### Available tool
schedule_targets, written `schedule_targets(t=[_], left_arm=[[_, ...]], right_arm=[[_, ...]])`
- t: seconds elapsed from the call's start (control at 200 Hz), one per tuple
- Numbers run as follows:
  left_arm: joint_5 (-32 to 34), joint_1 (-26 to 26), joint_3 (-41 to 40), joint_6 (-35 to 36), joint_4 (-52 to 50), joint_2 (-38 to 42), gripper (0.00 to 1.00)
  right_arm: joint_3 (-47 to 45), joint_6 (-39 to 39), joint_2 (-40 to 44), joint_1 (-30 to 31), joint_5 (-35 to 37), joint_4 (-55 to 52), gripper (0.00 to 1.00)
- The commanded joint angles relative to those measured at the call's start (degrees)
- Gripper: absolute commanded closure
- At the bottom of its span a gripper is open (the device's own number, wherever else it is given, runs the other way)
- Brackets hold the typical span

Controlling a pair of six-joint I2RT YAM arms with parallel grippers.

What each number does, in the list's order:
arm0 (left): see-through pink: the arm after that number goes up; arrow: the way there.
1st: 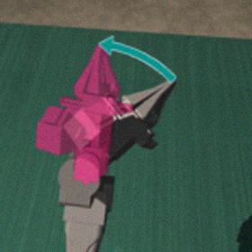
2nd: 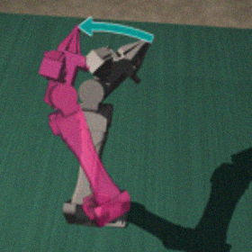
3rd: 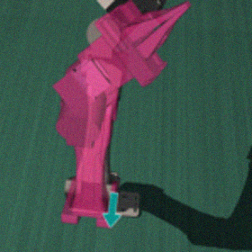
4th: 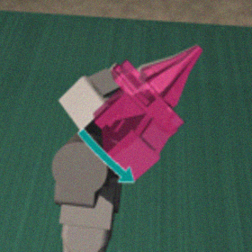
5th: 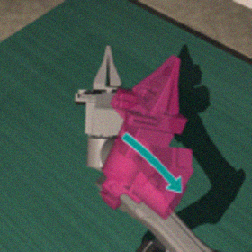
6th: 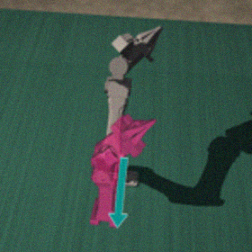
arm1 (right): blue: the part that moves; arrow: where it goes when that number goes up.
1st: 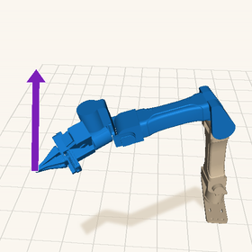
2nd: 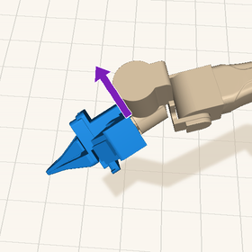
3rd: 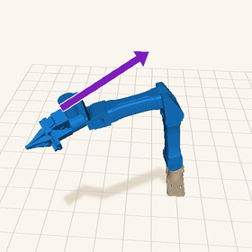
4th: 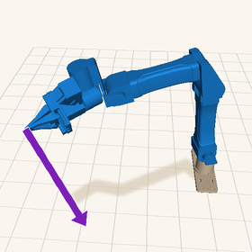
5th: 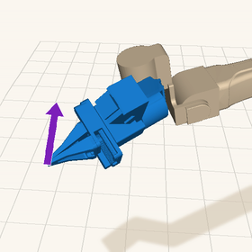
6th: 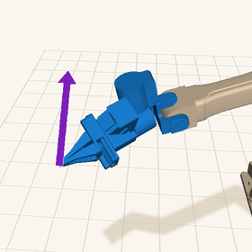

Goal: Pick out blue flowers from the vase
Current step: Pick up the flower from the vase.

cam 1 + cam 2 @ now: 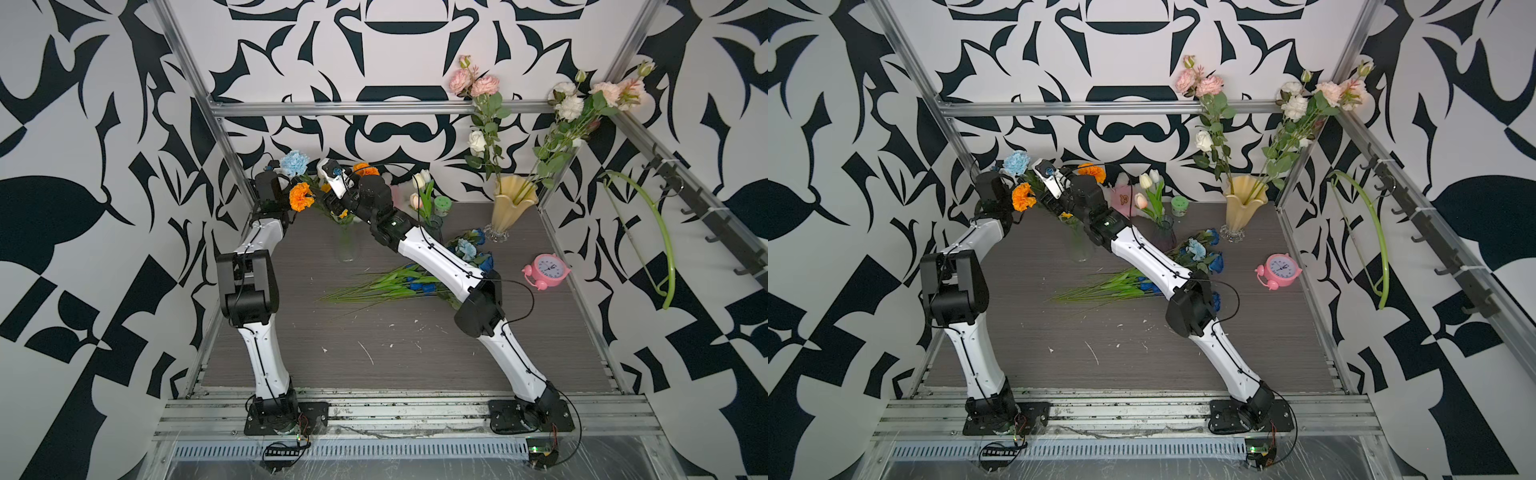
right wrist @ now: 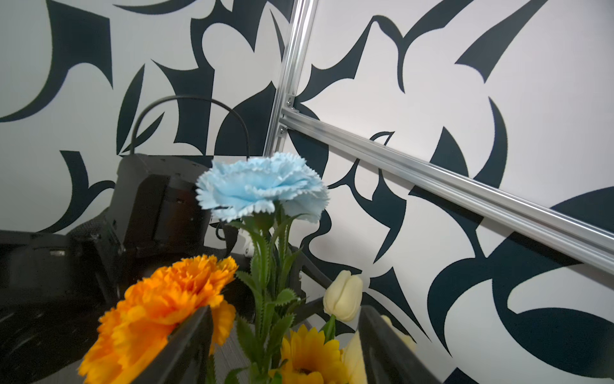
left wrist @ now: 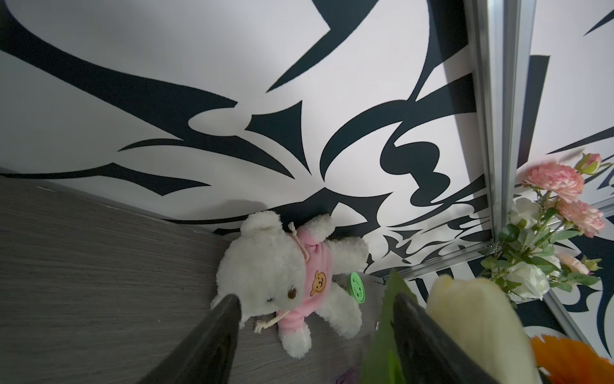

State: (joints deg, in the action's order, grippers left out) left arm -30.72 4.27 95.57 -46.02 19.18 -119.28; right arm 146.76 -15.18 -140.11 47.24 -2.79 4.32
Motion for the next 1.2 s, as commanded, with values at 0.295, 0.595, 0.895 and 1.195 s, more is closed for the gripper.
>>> schedule_targets(t=[0.295,0.595,0.895,1.195], left_arm=[[-0.3,-2.6,-2.7,4.0,-2.6,9.3,0.24],[1.1,-3.1,-3.7,5.6,-4.3,10.6,0.24],[4.1,-2.3,-3.6,5.7,-5.7,10.1,0.24],[5.2,-2.1,-3.6,5.8,-6.0,9.9,0.24]], right_arm=[[0.9,2.0,-0.2,0.2,0.6,7.7,0.35],[-3.4,3.3,2.5,0.3,0.5,9.6,0.93],[-15.7,2.5,11.3,0.7,1.9,14.5,1.0],[-16.6,3.4,15.4,0.7,0.1,16.9,1.0]])
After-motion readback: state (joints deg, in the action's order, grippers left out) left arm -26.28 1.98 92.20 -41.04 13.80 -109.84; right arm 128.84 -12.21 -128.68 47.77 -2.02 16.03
